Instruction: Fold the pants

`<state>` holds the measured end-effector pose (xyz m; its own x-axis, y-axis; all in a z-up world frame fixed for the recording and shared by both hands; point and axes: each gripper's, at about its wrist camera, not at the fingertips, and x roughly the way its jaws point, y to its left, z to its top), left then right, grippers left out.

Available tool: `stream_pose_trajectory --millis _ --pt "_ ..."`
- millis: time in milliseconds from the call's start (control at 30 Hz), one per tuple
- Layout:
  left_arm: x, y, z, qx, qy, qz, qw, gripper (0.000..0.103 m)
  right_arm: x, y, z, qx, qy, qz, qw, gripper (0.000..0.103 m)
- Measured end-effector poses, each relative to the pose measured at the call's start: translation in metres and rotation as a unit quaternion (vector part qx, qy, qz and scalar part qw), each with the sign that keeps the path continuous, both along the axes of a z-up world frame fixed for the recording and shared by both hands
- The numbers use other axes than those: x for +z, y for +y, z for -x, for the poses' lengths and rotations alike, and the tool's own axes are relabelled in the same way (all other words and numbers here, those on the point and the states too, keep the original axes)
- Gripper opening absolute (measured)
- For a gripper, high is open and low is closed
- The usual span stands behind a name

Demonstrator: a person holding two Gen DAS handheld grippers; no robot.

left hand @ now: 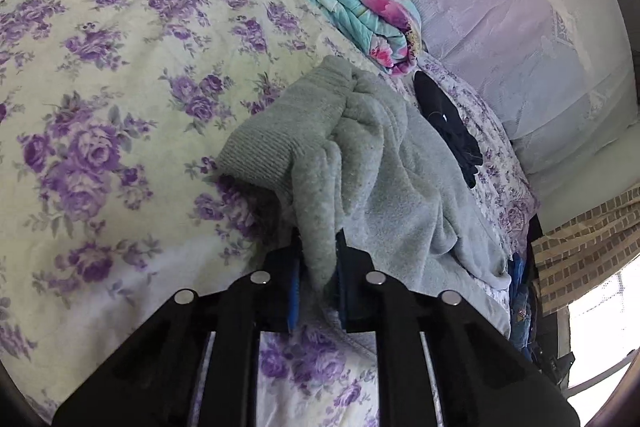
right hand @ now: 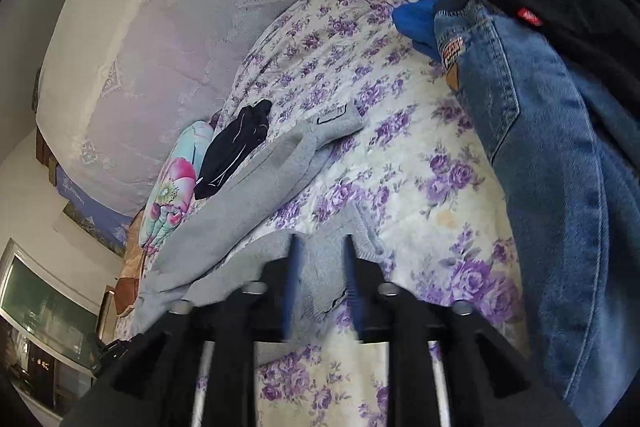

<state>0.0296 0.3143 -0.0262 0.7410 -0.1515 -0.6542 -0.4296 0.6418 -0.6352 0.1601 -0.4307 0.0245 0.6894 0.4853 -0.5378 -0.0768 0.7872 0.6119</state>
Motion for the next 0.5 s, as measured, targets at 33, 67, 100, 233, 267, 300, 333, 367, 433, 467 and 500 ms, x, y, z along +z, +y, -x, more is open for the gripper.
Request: stream_pose_trajectory --millis 33,67,100,233,267,300,333,367,433,467,500 --pt "-0.004 0.005 0.002 0.001 0.016 0.008 0.9998 0.039 0.002 0.002 -0.003 0.001 -0.003 0.012 1.000 0.056" --pt "-0.009 0.010 0.003 0.004 0.041 0.009 0.9991 0.054 0.004 0.004 -0.008 0.007 -0.004 0.015 1.000 0.056" --pt "-0.013 0.017 0.007 -0.001 0.045 0.016 0.9988 0.062 0.004 0.006 -0.012 0.012 -0.003 0.012 1.000 0.056" --pt "0.004 0.036 0.019 0.029 0.047 -0.002 0.9985 0.076 0.000 0.016 -0.039 0.025 0.011 -0.012 1.000 0.056" --pt "0.018 0.041 0.018 0.051 0.054 -0.044 0.9963 0.081 0.000 0.018 -0.051 0.028 0.016 -0.015 0.999 0.056" --pt "0.028 0.043 0.014 0.060 0.057 -0.077 0.9936 0.085 0.001 0.023 -0.063 0.031 0.019 -0.016 0.999 0.056" --pt "0.038 0.046 0.003 0.057 0.058 -0.107 0.9909 0.085 0.002 0.025 -0.078 0.034 0.022 -0.015 0.999 0.056" --pt "0.044 0.048 -0.008 0.045 0.058 -0.123 0.9897 0.086 0.002 0.025 -0.095 0.029 0.026 -0.019 0.999 0.056" --pt "0.054 0.050 -0.041 0.009 0.053 -0.150 0.9872 0.087 0.000 0.023 -0.126 0.021 0.039 -0.037 0.998 0.056" --pt "0.056 0.051 -0.064 -0.014 0.054 -0.167 0.9844 0.087 -0.002 0.024 -0.139 0.020 0.047 -0.043 0.998 0.056" --pt "0.057 0.053 -0.083 -0.030 0.056 -0.181 0.9814 0.087 -0.004 0.022 -0.156 0.015 0.055 -0.048 0.997 0.056"
